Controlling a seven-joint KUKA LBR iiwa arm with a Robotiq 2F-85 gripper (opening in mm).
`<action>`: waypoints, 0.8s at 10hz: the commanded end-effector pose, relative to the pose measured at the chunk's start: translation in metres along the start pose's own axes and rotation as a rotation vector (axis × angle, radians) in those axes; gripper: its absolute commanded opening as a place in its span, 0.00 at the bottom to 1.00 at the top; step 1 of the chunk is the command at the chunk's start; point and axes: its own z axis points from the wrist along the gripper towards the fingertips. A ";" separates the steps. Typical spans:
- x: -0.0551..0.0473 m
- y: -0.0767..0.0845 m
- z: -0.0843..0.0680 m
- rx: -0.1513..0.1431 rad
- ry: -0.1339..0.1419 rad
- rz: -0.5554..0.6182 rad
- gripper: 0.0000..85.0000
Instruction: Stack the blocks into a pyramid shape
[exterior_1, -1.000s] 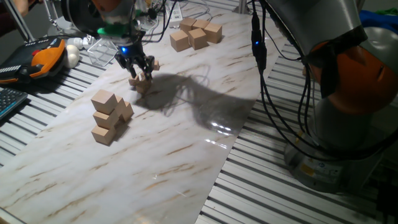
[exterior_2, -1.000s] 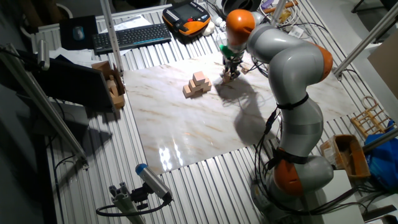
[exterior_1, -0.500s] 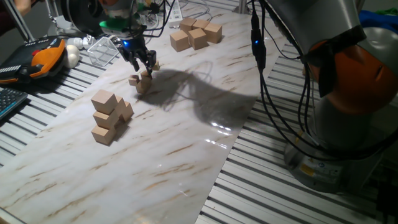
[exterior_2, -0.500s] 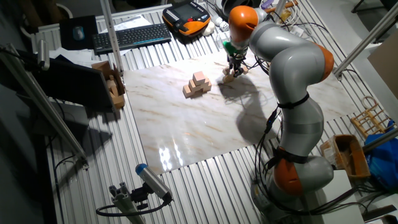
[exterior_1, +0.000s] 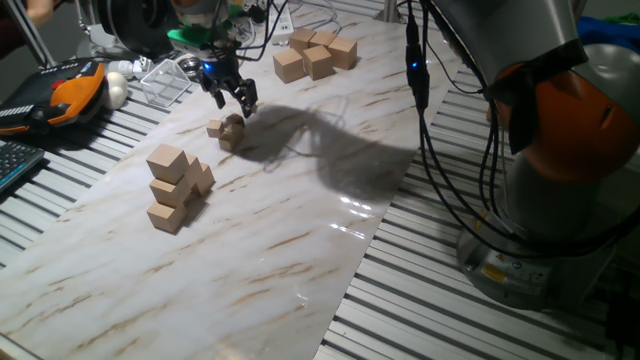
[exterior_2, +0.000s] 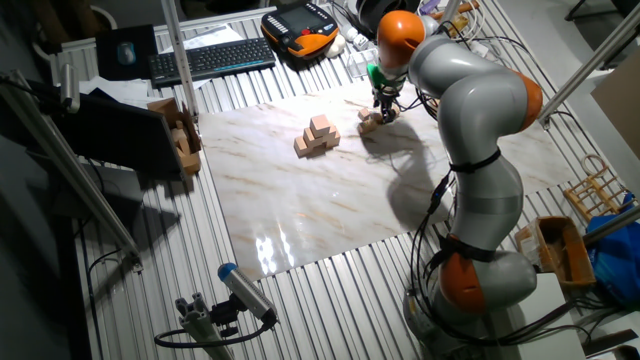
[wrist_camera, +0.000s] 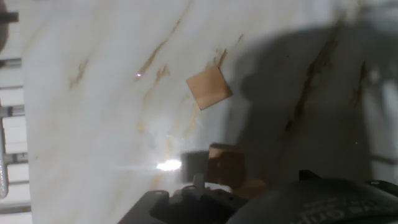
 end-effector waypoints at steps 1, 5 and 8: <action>-0.001 0.001 0.002 -0.001 -0.001 0.000 0.80; -0.007 0.007 0.014 -0.002 -0.001 -0.001 0.80; -0.008 0.011 0.024 0.013 0.013 0.008 0.80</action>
